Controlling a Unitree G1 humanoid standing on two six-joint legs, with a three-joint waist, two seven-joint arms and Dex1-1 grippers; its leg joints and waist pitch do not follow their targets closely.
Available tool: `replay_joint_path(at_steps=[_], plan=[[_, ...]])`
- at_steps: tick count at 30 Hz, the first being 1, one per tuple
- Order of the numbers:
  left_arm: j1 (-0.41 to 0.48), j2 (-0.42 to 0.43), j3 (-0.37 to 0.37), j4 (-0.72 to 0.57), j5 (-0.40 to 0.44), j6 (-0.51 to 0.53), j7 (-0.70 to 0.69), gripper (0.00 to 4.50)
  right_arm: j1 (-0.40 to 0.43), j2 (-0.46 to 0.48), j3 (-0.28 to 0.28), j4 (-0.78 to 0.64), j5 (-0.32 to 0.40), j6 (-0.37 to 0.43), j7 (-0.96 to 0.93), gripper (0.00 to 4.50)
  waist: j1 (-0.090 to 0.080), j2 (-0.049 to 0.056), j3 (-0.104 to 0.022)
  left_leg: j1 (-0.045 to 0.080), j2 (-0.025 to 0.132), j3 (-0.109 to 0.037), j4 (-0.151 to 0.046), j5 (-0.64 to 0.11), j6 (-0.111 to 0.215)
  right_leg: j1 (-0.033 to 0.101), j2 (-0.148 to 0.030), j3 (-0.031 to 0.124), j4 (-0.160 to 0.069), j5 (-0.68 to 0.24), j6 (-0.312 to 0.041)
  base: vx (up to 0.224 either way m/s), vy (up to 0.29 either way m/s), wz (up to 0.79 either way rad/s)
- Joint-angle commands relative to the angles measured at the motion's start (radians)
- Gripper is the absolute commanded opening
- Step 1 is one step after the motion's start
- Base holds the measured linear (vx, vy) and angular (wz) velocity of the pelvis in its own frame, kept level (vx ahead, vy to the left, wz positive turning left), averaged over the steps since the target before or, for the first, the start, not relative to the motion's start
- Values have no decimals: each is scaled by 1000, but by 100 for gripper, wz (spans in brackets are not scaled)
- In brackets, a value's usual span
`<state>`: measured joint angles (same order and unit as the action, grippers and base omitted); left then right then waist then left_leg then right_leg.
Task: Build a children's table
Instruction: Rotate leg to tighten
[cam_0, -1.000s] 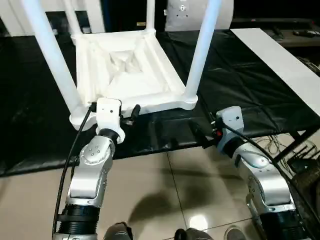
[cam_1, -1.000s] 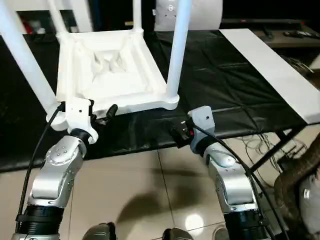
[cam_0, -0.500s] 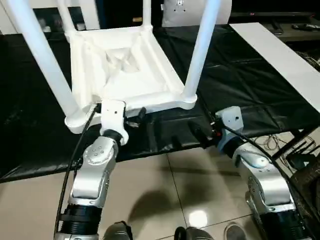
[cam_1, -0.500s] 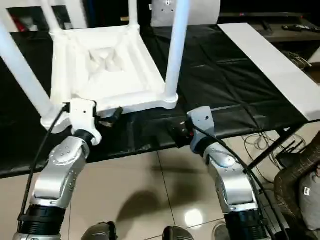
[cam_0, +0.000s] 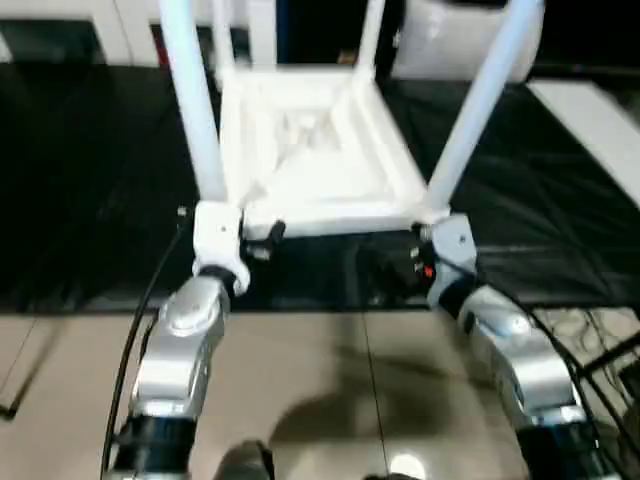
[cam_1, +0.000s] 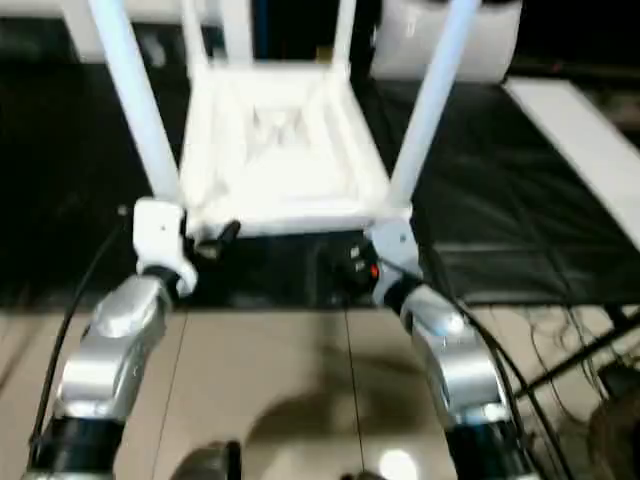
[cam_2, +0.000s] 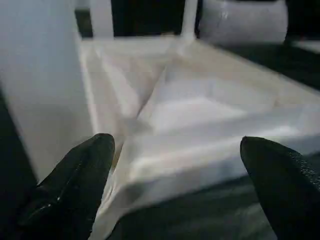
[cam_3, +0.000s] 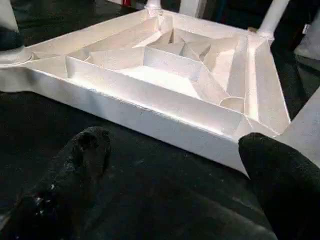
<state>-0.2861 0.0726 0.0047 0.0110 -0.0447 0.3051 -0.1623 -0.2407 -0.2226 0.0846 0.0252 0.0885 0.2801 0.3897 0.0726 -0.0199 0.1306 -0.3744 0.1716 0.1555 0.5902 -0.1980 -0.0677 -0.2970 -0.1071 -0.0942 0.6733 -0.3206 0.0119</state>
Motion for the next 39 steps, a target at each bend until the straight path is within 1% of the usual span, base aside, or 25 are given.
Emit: replay_joint_path(at_steps=[1,2,3,5,6,7,8,9,10,11,12,13,14,16,17,18,19,20,23,25,26,27,30,34,39], plan=[[10,-6,-10,-10,-4,13,-7,448,-4,-5,-9,8,5,3,3,450,8,-24,-32,103,6,-4,76,-481,1,-65,-141,63,-272,-917,-115,90,-65,10],[10,-5,-10,-9,-5,14,-7,448,-5,-5,-9,10,5,2,4,450,17,-19,-40,0,9,-46,122,-135,82,43,-197,136,-274,-978,-152,123,-27,-16],[10,-5,-10,-9,-5,14,-7,448,-5,-5,-9,10,5,2,4,450,31,-5,-50,-38,29,-50,68,-91,74,90,-161,105,-238,-803,-154,140,30,-7],[12,-4,-12,-10,-7,14,-7,448,-8,-10,-1,15,1,-1,16,450,14,26,-74,44,44,-44,-58,-170,82,53,-12,25,-172,-380,-180,123,33,4],[12,-4,-12,-10,-7,15,-7,448,-8,-10,0,15,1,-1,18,450,-28,30,-79,51,56,-111,-92,-246,164,34,32,-14,-104,-186,-182,98,47,17],[12,-4,-12,-10,-7,15,-7,448,-8,-10,0,15,1,-1,18,450,-36,54,-107,81,40,-126,-84,-196,247,38,41,-20,-102,-101,-171,98,47,17],[12,-3,-13,-10,-8,16,-6,448,-7,-11,1,16,1,-1,19,450,-68,50,-120,147,44,-194,-59,-56,474,-31,49,-24,-52,-26,-148,116,37,35],[12,-3,-13,-11,-8,16,-6,448,-7,-10,1,16,1,-3,18,450,-87,36,-111,165,54,-254,-55,31,656,-77,49,-2,-10,-70,-92,141,1,55],[13,-3,-13,-11,-7,16,-7,448,-7,-9,1,16,1,-6,17,450,-92,31,-109,158,47,-265,-55,65,692,-82,37,16,-11,-80,-70,141,1,55],[12,-3,-13,-11,-7,16,-7,448,-7,-5,-5,18,5,1,8,450,-105,18,-112,178,70,-212,-34,86,609,-102,-6,76,-38,-15,-65,133,-56,67],[12,-2,-14,-10,-8,16,-6,448,-8,-5,-9,21,7,8,5,450,-87,-22,-96,93,12,-136,-3,29,509,-33,-43,132,-99,142,-120,177,-87,37],[12,-2,-14,-10,-8,16,-6,448,-8,-5,-9,21,7,8,5,450,-63,-46,-99,-30,-81,-80,61,9,456,92,-42,176,-131,228,-125,177,-87,37],[12,-2,-15,-9,-9,17,-6,448,-9,-5,-9,23,7,9,6,450,-19,-34,-106,-98,-68,-66,129,-41,322,156,-122,222,-165,169,-149,170,-81,2],[12,-1,-16,-9,-9,18,-7,448,-10,-4,-9,24,6,8,9,450,0,-15,-97,-123,-44,-72,89,39,201,156,-61,154,-136,295,-146,117,-63,-5],[13,-1,-18,-10,-9,19,-8,448,-10,-3,-9,24,6,9,10,450,-7,16,-106,-75,-14,-71,20,97,190,132,-13,97,-126,275,-134,131,-35,-5],[14,0,-20,-11,-9,20,-8,448,-11,-4,-9,25,7,9,10,450,-40,52,-114,13,44,-134,-24,202,319,71,59,25,-54,217,-83,177,-18,-2],[14,0,-21,-12,-8,20,-9,448,-12,-4,-8,25,7,9,11,450,-66,70,-123,122,95,-198,-25,202,459,-40,67,16,6,79,-64,177,-18,-2],[15,1,-22,-12,-9,21,-10,448,-12,-4,-8,26,7,10,11,450,-79,65,-144,187,136,-255,-5,372,620,-120,46,30,63,-99,-11,158,-10,-8],[15,1,-23,-12,-8,21,-13,448,-12,-4,-8,25,8,10,11,450,-73,28,-133,116,112,-166,-24,403,575,-164,21,66,77,78,91,53,-4,0],[15,2,-25,-12,-9,20,-15,448,-12,-4,-8,25,8,10,10,450,-55,-42,-106,28,4,-73,-13,0,422,-93,-15,133,-82,168,32,25,-105,-1],[15,2,-26,-11,-9,20,-16,448,-12,-4,-8,25,8,10,9,450,-10,-73,-112,-52,-83,-45,111,-164,285,22,-107,212,-155,-167,111,34,-136,-4],[15,2,-27,-11,-10,19,-16,448,-12,-5,-8,24,8,10,9,450,9,-43,-111,-51,-66,-63,109,-122,230,29,-138,221,-153,-224,76,19,-61,-4],[18,5,-34,-18,-20,5,-26,448,-12,0,-12,23,6,11,7,450,-3,-12,-88,-28,4,-72,-31,59,91,-16,-38,125,-126,-74,-52,6,-80,-8],[20,4,-35,-20,-18,5,-31,448,-9,0,-12,19,8,13,4,450,-23,10,-118,5,41,-80,-24,198,116,-34,-19,100,-71,414,-246,4,27,1],[22,6,-44,-22,-20,-1,-40,448,-8,-2,-11,15,10,14,4,450,-28,7,-83,16,52,-61,-60,-285,59,-45,-42,106,-130,-88,-273,-28,20,2]])
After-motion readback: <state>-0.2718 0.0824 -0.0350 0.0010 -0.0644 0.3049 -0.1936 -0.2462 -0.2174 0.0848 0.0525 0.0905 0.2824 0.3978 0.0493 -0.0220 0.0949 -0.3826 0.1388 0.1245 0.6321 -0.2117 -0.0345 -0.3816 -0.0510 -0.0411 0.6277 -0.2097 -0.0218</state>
